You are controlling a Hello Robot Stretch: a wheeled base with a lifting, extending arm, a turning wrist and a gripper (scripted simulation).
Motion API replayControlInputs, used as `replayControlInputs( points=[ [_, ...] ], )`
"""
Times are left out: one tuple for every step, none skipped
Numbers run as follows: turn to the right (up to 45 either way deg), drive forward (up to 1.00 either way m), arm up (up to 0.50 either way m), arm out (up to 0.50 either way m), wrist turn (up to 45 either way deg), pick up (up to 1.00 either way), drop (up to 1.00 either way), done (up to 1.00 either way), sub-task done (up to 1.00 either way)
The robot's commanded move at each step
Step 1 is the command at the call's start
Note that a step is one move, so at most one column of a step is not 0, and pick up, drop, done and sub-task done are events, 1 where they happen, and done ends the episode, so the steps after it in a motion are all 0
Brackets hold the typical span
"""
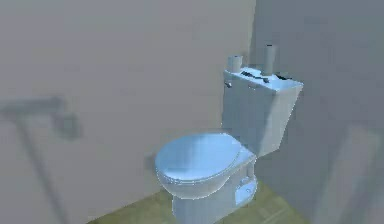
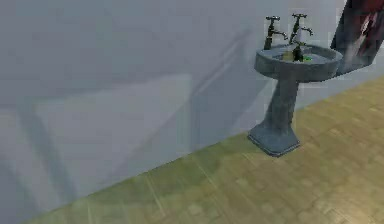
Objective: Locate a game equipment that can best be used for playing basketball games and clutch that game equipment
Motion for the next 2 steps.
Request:
replayControlInputs(
  points=[
    [45.0, 0.0, 0.0, 0.0, 0.0, 0.0, 0.0, 0.0, 0.0],
    [45.0, 0.0, 0.0, 0.0, 0.0, 0.0, 0.0, 0.0, 0.0]
  ],
)
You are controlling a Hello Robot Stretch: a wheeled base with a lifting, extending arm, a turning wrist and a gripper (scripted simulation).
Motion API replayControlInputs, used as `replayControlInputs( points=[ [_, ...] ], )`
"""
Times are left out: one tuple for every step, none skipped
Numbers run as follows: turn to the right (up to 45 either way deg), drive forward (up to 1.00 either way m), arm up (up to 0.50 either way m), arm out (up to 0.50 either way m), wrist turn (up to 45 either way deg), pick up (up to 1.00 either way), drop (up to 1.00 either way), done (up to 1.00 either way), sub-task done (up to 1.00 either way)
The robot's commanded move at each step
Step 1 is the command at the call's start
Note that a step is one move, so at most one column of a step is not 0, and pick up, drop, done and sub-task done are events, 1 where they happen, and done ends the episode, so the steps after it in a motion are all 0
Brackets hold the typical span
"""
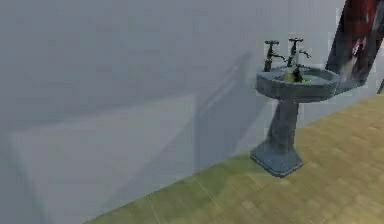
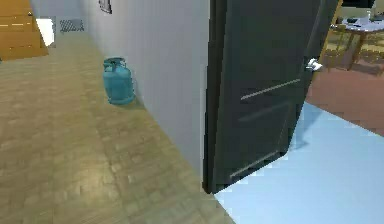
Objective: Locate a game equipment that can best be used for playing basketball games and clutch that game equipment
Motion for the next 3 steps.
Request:
replayControlInputs(
  points=[
    [45.0, 0.0, 0.0, 0.0, 0.0, 0.0, 0.0, 0.0, 0.0],
    [3.0, 0.0, 0.0, 0.0, 0.0, 0.0, 0.0, 0.0, 0.0],
    [3.0, 0.0, 0.0, 0.0, 0.0, 0.0, 0.0, 0.0, 0.0]
  ],
)
